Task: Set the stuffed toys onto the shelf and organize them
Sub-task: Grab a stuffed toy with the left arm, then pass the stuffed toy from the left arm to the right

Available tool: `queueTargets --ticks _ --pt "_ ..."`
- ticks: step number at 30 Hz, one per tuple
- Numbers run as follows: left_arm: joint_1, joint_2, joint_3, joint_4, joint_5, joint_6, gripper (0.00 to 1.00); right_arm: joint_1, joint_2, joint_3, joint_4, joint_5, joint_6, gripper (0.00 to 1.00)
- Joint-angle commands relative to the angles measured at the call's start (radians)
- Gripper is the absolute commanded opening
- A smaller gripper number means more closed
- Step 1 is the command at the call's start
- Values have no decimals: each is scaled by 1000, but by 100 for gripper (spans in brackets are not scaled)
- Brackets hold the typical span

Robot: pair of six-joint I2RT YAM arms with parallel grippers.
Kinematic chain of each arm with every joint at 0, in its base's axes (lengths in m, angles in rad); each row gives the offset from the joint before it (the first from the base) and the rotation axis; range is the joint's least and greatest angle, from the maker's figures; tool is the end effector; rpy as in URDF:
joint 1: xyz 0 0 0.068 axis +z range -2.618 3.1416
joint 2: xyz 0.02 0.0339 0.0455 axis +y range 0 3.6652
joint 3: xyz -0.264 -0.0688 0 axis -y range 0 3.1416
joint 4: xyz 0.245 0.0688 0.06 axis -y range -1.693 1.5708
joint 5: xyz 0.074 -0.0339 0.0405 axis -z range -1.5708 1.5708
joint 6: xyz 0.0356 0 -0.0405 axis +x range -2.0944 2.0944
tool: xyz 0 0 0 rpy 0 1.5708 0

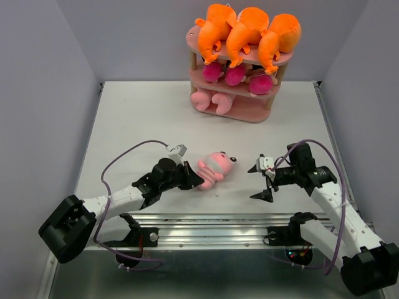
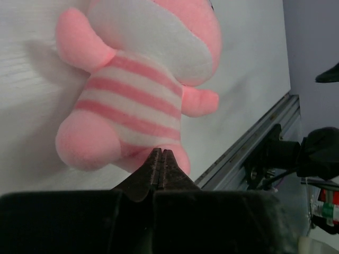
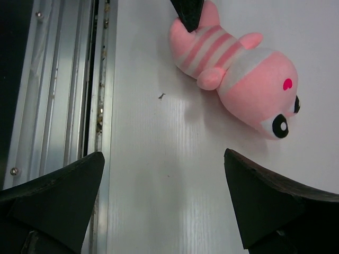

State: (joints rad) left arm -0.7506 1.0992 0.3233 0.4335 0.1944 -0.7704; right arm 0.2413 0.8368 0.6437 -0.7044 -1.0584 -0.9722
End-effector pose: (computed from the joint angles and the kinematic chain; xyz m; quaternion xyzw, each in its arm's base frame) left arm 0.1559 -0.1548 0.1833 0.0479 0.8139 -0.4528 0.3609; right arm 0.1403 0.0665 0.2499 -0.6016 0.5742 0.3431 0.4366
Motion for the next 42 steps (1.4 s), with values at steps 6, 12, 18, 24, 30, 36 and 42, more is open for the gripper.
queueTargets --ticks 6,12,18,24,30,36,42 --pt "-130 51 135 33 158 -63 0 -7 30 82 -282 63 -442 100" --pt "-170 77 164 42 188 -69 0 -7 47 91 -264 67 -447 100" --pt "-207 61 169 67 168 -96 0 -7 93 88 -288 2 -424 100" --pt "-207 18 79 172 110 -206 0 -7 81 54 -243 23 -377 99" --pt "-207 16 -53 485 112 -401 0 -7 24 -64 106 215 -117 99" --pt "-211 4 -67 502 97 -434 0 13 82 -90 198 204 -60 94" --pt "-217 27 -40 507 97 -431 0 101 123 -99 230 247 -39 88"
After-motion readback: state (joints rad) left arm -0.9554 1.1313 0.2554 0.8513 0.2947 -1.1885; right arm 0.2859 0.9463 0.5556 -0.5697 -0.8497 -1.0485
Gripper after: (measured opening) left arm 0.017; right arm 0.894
